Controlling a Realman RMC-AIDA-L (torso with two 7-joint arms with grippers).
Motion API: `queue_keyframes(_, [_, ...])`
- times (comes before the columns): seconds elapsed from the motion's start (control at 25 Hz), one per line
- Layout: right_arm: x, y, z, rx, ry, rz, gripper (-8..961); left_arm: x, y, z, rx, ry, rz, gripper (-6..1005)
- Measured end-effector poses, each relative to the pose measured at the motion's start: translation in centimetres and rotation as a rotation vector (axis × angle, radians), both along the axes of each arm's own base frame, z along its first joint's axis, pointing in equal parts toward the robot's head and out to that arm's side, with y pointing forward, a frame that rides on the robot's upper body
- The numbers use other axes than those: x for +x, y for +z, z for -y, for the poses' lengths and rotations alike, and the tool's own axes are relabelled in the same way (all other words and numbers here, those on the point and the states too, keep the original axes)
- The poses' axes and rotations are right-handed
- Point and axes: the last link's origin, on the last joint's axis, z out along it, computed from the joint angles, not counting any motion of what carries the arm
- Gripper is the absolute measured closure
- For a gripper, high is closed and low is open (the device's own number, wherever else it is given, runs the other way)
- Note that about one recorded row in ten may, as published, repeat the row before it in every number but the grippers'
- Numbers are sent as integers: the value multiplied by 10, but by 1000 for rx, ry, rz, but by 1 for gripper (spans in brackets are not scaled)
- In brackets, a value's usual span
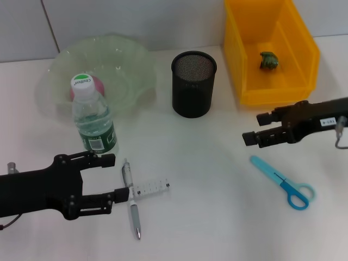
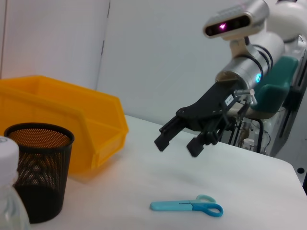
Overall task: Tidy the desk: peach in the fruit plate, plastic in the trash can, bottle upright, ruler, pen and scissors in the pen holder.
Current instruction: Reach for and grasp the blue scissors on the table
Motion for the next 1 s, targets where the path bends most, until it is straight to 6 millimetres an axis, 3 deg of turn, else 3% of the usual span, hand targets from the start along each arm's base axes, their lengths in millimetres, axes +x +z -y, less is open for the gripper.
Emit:
queue_keyframes(0.28, [-33,-9,-16,-119,-141,359,134,1,-1,-2,1,1,3,186])
queue_keyframes(0.48, [-45,-9,-22,-138,-233,500,134,2,-1,-4,4,0,0,186])
queue_keyframes(0.72, [-53,-11,-27,-124,-275,598,134,2,-1,-5,6,0,-1,186])
queue_keyframes(1.0, [-57,-29,-28,-172,-304,668,135,3,-1,-6,8,-1,-1,186])
